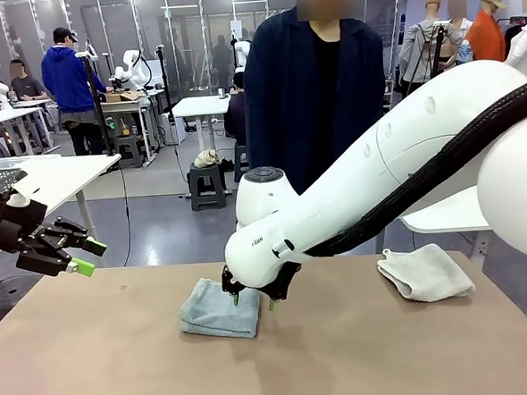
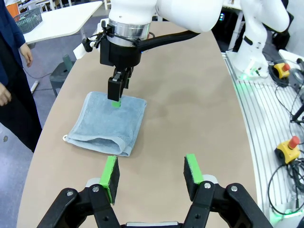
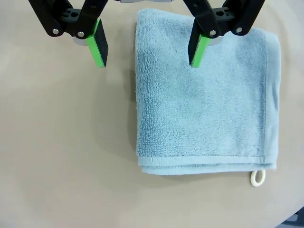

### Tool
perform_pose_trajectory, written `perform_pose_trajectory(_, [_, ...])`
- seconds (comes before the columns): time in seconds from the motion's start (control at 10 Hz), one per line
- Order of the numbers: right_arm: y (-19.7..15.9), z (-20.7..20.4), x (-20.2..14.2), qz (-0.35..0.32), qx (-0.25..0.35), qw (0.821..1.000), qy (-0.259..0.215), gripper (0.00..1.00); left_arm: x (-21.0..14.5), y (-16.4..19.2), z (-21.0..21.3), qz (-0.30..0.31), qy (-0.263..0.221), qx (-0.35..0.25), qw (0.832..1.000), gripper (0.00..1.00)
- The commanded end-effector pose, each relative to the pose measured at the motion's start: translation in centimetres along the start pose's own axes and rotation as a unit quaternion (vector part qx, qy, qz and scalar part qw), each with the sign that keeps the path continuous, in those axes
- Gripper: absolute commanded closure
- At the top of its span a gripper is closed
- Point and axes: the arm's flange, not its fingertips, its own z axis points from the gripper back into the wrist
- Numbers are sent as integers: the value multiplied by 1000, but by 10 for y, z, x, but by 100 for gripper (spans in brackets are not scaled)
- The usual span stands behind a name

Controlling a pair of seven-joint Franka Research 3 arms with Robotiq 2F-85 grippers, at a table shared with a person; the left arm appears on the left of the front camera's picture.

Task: Fold the towels and place them in the basket.
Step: Stack the folded Towel with hook on the right side of the table.

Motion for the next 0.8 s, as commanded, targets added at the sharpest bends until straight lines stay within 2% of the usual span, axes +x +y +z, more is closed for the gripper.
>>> perform_pose_trajectory(0.0, [0, -9, -1, -10, -2, 1000, -30, 15, 1, 0, 2, -4, -1, -3, 1000, 30])
perform_pose_trajectory(0.2, [-2, -13, 1, 0, 5, 999, -33, 15, 1, 0, 2, -4, -1, -3, 1000, 30])
perform_pose_trajectory(0.3, [-3, -16, 1, 3, 8, 999, -37, 33, 1, 0, 2, -4, -1, -3, 1000, 30])
perform_pose_trajectory(0.4, [-3, -17, 2, 7, 12, 999, -34, 34, 1, 0, 2, -4, -1, -3, 1000, 30])
perform_pose_trajectory(0.5, [-3, -18, 3, 10, 19, 999, -34, 53, 1, 0, 2, -4, -1, -3, 1000, 30])
perform_pose_trajectory(0.6, [-3, -19, 4, 13, 24, 999, -34, 54, 1, 0, 2, -4, -1, -3, 1000, 30])
perform_pose_trajectory(0.7, [-2, -20, 4, 16, 27, 999, -34, 72, 1, 0, 2, -4, -1, -3, 1000, 30])
